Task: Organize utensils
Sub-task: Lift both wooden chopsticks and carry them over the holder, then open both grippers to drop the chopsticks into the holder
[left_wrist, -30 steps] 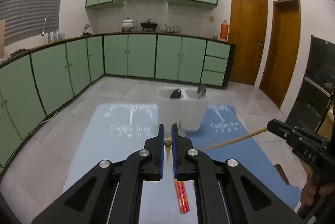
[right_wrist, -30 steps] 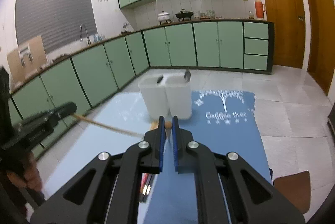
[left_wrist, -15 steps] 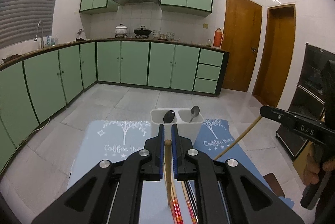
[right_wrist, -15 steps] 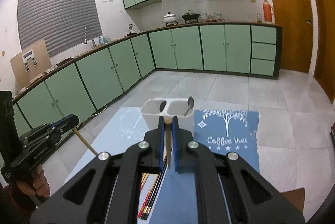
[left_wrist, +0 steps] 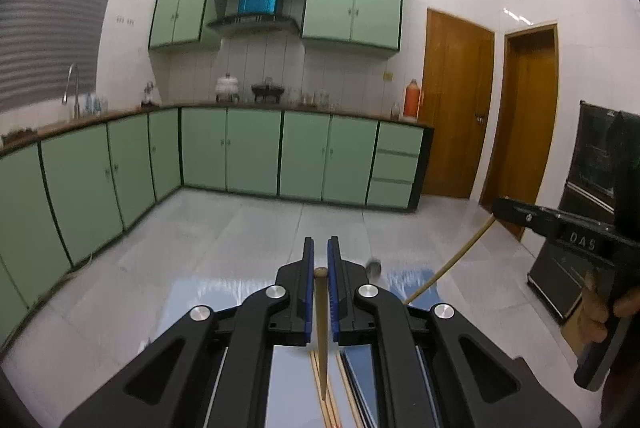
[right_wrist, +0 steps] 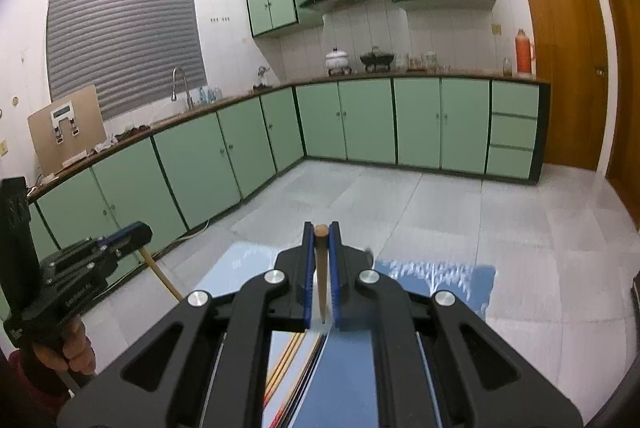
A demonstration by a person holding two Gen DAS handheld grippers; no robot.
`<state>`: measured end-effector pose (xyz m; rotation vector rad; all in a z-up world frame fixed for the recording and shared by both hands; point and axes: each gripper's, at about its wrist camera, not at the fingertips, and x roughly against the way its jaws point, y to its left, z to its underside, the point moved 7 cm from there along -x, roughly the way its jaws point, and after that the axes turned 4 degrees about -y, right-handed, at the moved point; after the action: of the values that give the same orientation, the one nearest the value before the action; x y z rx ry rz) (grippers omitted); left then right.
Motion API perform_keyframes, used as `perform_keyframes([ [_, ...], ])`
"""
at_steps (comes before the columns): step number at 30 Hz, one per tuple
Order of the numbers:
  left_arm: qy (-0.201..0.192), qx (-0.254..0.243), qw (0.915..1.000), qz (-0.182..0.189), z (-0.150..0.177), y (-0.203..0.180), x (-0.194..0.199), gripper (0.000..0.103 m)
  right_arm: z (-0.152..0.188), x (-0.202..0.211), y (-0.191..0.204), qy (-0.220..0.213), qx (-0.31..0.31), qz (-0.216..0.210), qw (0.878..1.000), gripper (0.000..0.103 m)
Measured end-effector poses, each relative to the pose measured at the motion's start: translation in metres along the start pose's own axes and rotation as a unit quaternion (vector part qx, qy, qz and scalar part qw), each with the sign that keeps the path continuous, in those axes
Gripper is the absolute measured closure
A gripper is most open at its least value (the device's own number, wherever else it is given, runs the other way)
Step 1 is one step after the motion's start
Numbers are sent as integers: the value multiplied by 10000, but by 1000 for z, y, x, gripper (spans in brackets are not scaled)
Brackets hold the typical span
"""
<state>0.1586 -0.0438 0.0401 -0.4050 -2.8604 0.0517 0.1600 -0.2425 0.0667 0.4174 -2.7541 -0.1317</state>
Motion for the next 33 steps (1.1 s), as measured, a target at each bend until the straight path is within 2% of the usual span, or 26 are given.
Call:
perform_keyframes([
  [8, -712, -158, 9973, 27, -76, -8, -30, 97, -29, -26, -12, -93, 84, 51, 9999, 97],
  [13, -881, -227, 9959, 9, -95, -12, -60, 97, -31, -54, -19, -10, 157, 129, 9998, 97],
  [24, -357, -276, 9989, -159, -44, -5, -132, 97, 3, -117, -26, 510, 68, 157, 9986, 97],
  [30, 130, -216, 9996, -160, -14, 6, -155, 96, 25, -133, -25, 837, 83, 128, 9964, 96],
  [31, 182, -197, 9995, -158, -11, 7, -156, 95, 26, -132, -24, 828, 81, 139, 9964, 94],
  [33, 252, -150, 9995, -131, -7, 8, -152, 79, 29, -127, -25, 794, 89, 175, 9966, 92],
])
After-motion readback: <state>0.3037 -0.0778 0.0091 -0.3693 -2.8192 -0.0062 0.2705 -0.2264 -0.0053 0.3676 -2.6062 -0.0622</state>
